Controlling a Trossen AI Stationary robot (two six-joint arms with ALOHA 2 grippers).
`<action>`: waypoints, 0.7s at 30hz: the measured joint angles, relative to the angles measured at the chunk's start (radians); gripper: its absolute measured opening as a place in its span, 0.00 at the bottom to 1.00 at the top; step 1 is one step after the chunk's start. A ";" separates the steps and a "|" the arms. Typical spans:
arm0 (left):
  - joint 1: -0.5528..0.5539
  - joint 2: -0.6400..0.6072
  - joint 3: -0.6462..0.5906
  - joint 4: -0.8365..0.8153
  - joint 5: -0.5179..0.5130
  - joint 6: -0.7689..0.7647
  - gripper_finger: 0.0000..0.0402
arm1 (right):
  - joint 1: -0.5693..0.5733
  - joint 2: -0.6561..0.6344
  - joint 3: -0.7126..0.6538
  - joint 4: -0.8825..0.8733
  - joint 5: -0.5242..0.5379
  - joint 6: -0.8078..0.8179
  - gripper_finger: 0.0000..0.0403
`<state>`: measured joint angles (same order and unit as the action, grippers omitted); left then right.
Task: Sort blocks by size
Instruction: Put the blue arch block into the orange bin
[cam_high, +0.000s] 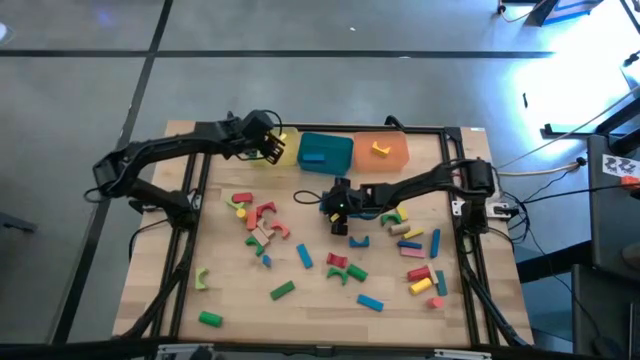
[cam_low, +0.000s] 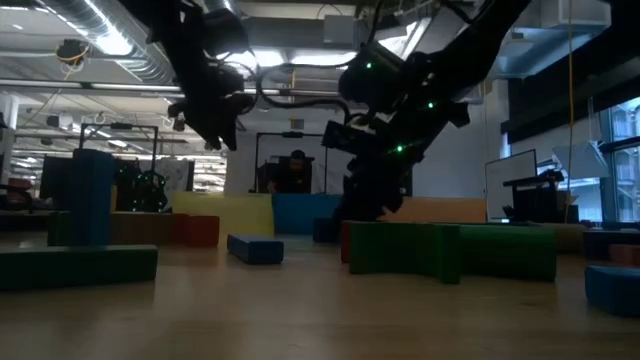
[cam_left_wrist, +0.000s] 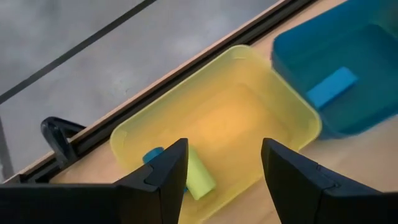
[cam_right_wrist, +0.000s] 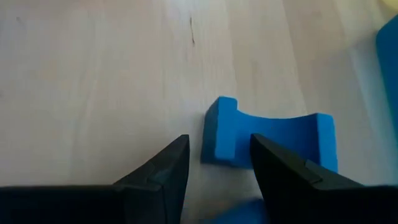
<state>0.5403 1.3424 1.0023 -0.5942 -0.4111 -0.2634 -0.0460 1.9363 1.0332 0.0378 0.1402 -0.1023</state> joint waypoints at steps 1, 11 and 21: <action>-0.008 -0.006 0.000 0.001 0.000 -0.001 0.45 | 0.000 0.002 0.000 0.002 0.000 -0.001 0.41; -0.071 -0.017 0.000 0.000 0.001 -0.003 0.45 | 0.000 0.012 0.003 0.047 0.006 -0.011 0.14; -0.128 -0.021 0.000 -0.004 0.001 0.001 0.45 | 0.000 -0.013 0.055 -0.070 -0.001 -0.045 0.11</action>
<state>0.4121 1.3217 1.0023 -0.5983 -0.4103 -0.2619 -0.0463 1.9236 1.0878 -0.0325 0.1390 -0.1471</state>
